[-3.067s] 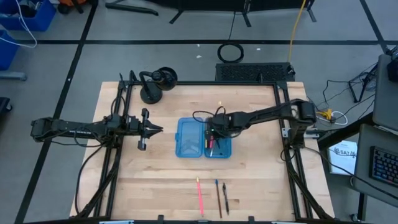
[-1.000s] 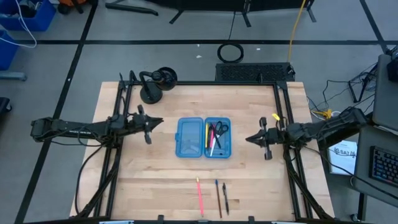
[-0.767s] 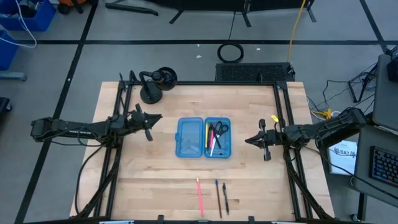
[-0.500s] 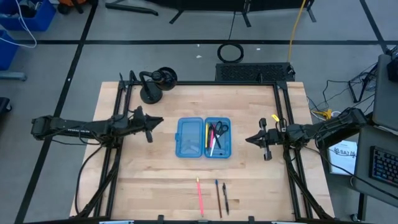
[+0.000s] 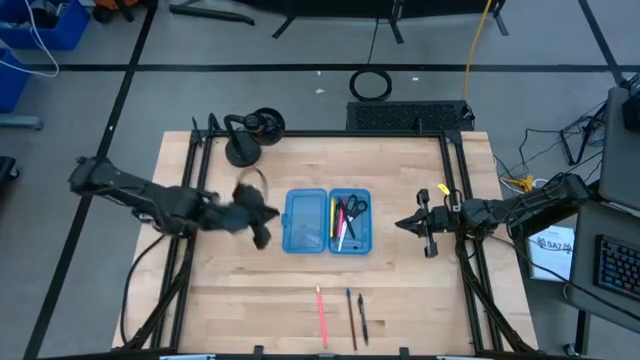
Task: Pick & place school supplies into a supply box
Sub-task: Put the pink pencil into the blue supply box
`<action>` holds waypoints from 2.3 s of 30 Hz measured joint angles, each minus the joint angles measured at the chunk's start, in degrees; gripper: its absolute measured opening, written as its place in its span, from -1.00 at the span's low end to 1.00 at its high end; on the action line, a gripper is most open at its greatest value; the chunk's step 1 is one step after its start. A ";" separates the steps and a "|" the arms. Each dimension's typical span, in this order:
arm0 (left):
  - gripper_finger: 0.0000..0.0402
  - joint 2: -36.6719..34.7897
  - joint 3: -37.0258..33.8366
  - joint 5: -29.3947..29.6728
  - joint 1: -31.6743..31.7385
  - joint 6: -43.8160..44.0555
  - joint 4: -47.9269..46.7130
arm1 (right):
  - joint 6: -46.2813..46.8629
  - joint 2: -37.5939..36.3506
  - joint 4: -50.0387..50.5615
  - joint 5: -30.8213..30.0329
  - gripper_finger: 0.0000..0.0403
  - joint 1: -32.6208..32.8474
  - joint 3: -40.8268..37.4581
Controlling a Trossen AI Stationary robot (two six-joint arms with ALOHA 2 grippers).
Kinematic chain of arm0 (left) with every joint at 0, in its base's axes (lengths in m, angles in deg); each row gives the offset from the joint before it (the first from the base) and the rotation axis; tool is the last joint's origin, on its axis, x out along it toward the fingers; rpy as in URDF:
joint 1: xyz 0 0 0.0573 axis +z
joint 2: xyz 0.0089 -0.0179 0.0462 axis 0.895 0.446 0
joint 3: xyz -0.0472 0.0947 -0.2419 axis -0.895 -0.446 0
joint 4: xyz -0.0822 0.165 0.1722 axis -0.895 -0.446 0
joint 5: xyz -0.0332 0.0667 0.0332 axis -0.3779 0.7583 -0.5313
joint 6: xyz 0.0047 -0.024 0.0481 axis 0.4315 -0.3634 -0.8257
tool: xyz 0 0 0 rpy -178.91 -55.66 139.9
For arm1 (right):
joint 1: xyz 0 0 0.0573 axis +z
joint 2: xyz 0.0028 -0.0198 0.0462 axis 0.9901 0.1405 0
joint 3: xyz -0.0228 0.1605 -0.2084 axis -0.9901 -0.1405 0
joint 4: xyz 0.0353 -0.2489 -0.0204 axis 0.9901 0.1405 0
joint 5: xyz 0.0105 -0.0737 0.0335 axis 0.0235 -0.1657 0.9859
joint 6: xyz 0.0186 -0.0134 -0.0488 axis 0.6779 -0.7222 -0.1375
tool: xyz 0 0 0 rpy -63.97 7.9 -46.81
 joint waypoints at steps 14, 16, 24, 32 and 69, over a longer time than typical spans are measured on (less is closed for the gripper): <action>-0.82 37.35 22.56 1.69 -14.41 37.93 -13.85 | -0.70 0.00 0.94 0.37 -1.00 0.00 -0.07; -0.81 41.71 24.78 1.25 -15.75 40.51 -13.44 | -0.41 0.02 1.60 2.22 -1.00 0.00 -0.07; -0.81 53.38 35.45 -2.79 -16.62 49.17 -13.78 | 0.03 0.00 2.08 11.20 -1.00 0.02 -0.11; -0.81 56.20 42.69 -0.21 -15.98 35.69 -13.61 | 0.09 0.00 1.90 12.39 -1.00 0.02 -0.11; -0.65 68.83 69.14 -21.98 -5.03 -70.29 -37.07 | 8.50 0.04 6.52 12.17 -1.00 0.02 -0.11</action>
